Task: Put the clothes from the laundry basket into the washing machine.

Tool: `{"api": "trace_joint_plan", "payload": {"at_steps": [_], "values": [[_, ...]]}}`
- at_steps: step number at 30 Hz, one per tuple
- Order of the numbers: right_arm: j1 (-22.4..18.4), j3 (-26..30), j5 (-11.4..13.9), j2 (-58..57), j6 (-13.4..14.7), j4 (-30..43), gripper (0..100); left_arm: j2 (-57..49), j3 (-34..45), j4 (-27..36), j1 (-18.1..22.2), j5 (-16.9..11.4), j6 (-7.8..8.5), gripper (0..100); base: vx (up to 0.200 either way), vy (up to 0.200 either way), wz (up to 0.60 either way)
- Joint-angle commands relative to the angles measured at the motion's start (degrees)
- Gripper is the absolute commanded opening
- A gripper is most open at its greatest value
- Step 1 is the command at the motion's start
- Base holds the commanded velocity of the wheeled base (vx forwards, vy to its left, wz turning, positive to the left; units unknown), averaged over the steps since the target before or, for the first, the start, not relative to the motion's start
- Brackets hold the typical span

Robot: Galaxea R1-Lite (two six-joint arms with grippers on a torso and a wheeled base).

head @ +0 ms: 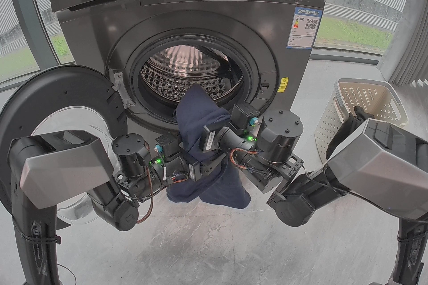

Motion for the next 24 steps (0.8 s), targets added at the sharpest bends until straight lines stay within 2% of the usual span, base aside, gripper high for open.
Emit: {"api": "trace_joint_plan", "payload": {"at_steps": [1,3,5,6,12,16,20,22,24], "values": [[0.4,0.2,-0.3,-0.3,0.2,-0.1,0,4.1,-3.6,0.0,0.8,1.6,-1.13,100,0.000,0.000,0.00],[0.9,0.3,-1.0,-0.3,0.3,-0.1,0,5.2,-6.4,0.0,1.6,4.8,-1.74,100,0.000,0.000,0.00],[1.0,0.3,-1.0,-0.3,0.3,-0.1,0,5.4,-7.1,0.0,1.9,5.4,-2.18,100,0.000,0.000,0.00],[1.1,0.3,-1.0,-0.3,0.4,-0.2,0,5.6,-8.3,0.0,2.3,6.2,-2.98,0,0.000,0.000,0.00],[0.4,1.0,-1.7,-0.7,1.0,-0.5,0,5.2,-8.2,-0.1,3.3,6.5,-3.50,0,0.000,0.000,0.00],[-1.0,3.6,-1.7,-2.1,1.3,-0.8,0,4.3,-6.3,-0.3,5.7,6.6,-3.50,0,0.000,0.000,0.00],[-3.6,9.5,-1.6,-4.3,1.3,-1.1,0,-0.5,-2.6,-0.4,8.2,6.6,-5.52,0,0.000,0.000,0.00],[-4.6,12.3,-1.6,-4.7,1.3,-1.5,0,-3.0,-1.2,-0.3,9.0,6.6,-5.96,0,0.000,0.000,0.00],[-5.2,13.5,-1.6,-4.7,1.3,-1.7,0,-4.0,-1.0,-0.3,9.4,6.6,-5.70,0,0.000,0.000,0.00]]}}
